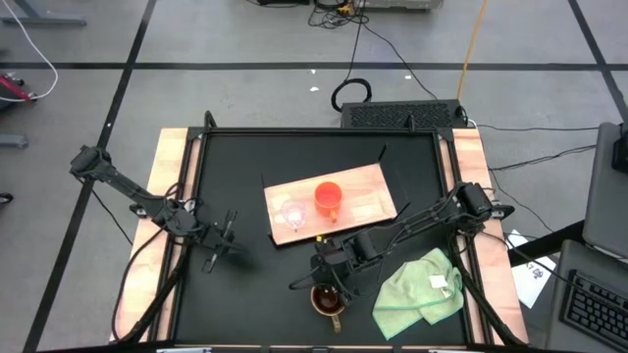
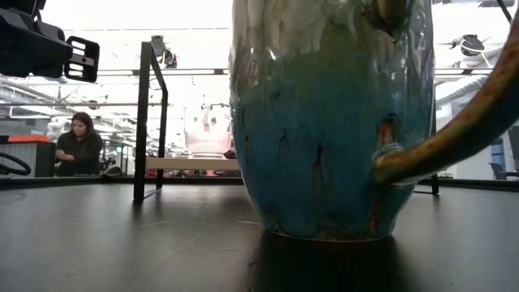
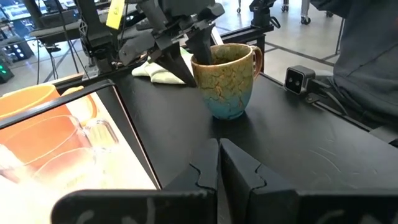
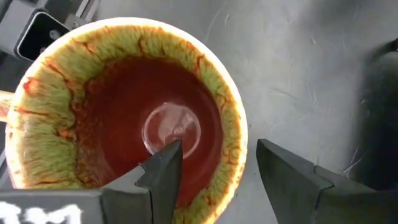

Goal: Stack small to large cups/mugs on shelf
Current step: Put the green patterned mug on the shelf

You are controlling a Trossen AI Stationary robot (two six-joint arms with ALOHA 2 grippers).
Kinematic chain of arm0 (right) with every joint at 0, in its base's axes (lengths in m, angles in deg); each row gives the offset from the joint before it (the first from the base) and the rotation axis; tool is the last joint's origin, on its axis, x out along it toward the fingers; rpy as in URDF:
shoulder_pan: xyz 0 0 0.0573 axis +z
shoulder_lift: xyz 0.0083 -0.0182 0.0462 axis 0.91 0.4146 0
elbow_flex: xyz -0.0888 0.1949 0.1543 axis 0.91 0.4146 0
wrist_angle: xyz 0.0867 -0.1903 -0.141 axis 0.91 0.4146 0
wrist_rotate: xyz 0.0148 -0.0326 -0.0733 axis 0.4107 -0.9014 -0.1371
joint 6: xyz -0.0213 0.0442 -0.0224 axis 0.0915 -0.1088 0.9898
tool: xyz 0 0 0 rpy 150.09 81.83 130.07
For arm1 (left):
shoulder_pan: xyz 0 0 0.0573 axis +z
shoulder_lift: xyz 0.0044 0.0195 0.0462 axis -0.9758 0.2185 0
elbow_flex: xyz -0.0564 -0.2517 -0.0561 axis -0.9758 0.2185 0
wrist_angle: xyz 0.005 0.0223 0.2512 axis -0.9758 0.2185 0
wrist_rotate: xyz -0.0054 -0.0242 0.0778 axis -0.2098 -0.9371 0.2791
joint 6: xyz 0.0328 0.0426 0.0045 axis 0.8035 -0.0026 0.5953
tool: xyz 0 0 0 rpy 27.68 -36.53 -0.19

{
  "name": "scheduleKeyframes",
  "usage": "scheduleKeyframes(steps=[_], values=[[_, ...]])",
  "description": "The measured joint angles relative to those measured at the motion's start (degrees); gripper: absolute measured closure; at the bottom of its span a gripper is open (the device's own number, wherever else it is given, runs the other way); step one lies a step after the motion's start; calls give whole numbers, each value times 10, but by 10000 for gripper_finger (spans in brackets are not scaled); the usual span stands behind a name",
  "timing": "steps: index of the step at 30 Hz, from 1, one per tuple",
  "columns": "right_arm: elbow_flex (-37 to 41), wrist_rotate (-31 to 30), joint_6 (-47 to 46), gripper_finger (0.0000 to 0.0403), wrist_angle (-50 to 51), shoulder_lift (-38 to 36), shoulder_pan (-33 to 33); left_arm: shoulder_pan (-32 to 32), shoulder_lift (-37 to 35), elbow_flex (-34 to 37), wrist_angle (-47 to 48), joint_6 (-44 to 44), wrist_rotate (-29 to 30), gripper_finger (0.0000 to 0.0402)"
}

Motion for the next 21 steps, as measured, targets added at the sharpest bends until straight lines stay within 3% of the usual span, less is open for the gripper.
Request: scheduleKeyframes(steps=[21], values=[[0, 17, 16, 209, -25, 22, 0, 0, 0, 0, 13, 2, 0, 382]])
